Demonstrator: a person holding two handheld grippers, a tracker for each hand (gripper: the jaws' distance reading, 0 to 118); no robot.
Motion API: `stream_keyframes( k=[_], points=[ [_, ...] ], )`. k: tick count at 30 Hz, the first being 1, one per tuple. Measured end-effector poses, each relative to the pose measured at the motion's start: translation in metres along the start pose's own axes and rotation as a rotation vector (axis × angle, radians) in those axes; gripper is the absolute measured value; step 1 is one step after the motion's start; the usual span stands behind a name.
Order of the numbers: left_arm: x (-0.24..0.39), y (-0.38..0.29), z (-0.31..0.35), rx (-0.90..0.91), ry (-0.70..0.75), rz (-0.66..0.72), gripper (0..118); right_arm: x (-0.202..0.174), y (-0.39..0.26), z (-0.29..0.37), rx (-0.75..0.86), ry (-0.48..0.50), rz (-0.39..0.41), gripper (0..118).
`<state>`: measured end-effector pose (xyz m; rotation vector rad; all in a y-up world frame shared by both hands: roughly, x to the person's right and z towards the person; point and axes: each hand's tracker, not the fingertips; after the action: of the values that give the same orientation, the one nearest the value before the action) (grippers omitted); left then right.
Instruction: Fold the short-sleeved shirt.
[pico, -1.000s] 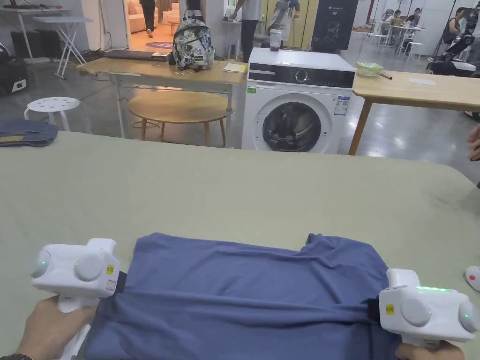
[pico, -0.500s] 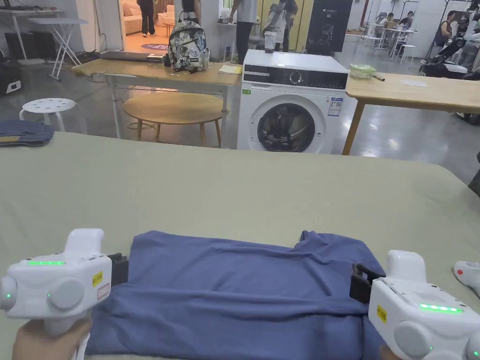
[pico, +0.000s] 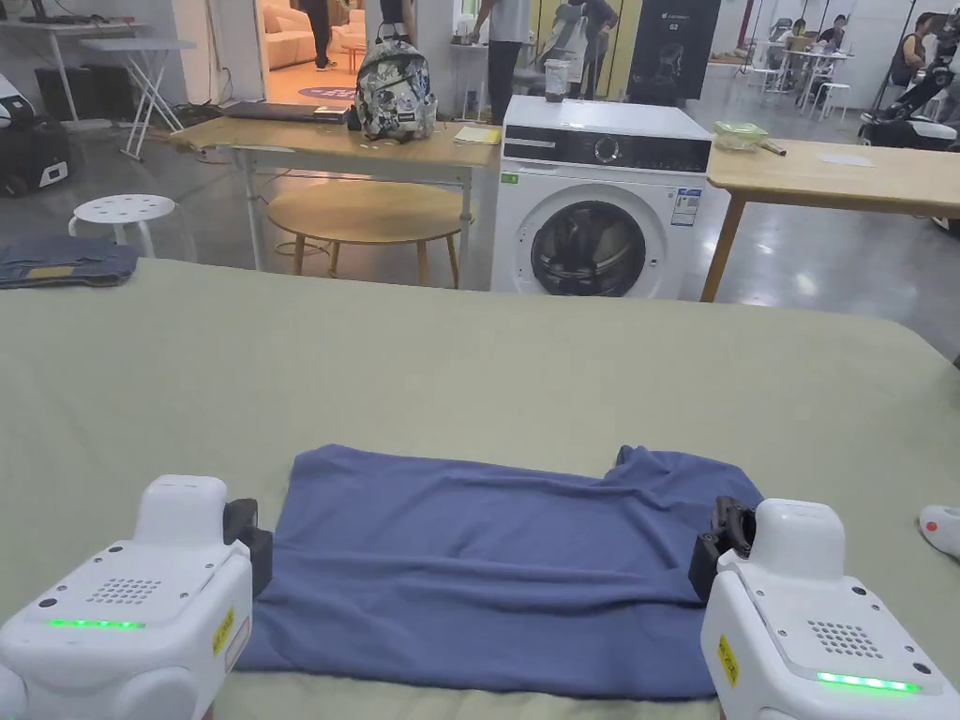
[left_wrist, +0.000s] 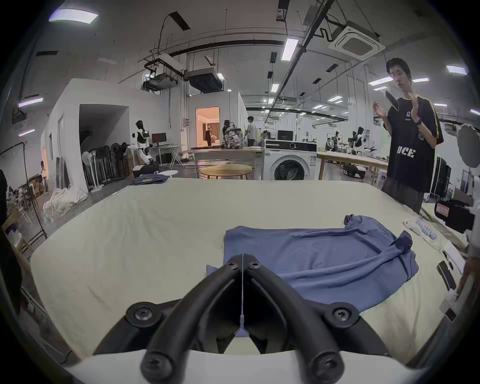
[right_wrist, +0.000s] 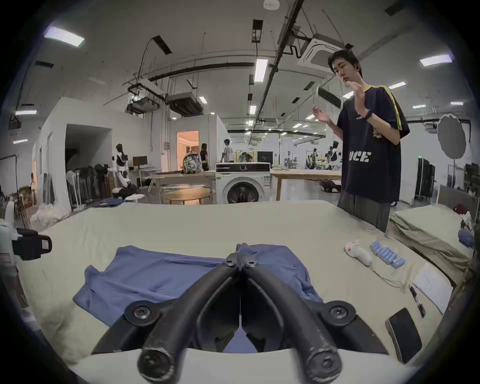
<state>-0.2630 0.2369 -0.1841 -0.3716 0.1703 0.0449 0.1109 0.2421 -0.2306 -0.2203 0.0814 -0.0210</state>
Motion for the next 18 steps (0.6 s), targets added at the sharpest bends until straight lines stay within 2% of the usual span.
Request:
stream_keyframes(
  k=[5,12,13,17,18],
  points=[
    [-0.022,-0.004,-0.011,-0.107,-0.002,0.021,0,0.001,-0.004,0.004,-0.009,0.004,0.002,0],
    [-0.055,-0.014,-0.058,-0.474,-0.071,0.112,0,0.006,-0.019,0.001,-0.066,0.008,0.019,0],
    [-0.062,-0.017,-0.069,-0.531,-0.084,0.129,4,0.007,-0.022,0.000,-0.075,0.007,0.021,0],
    [-0.075,-0.022,-0.101,-0.661,-0.104,0.197,55,0.010,-0.029,-0.003,-0.103,0.001,0.029,0],
    [-0.073,-0.023,-0.103,-0.685,-0.104,0.201,58,0.011,-0.030,-0.003,-0.108,0.000,0.030,0]
  ],
)
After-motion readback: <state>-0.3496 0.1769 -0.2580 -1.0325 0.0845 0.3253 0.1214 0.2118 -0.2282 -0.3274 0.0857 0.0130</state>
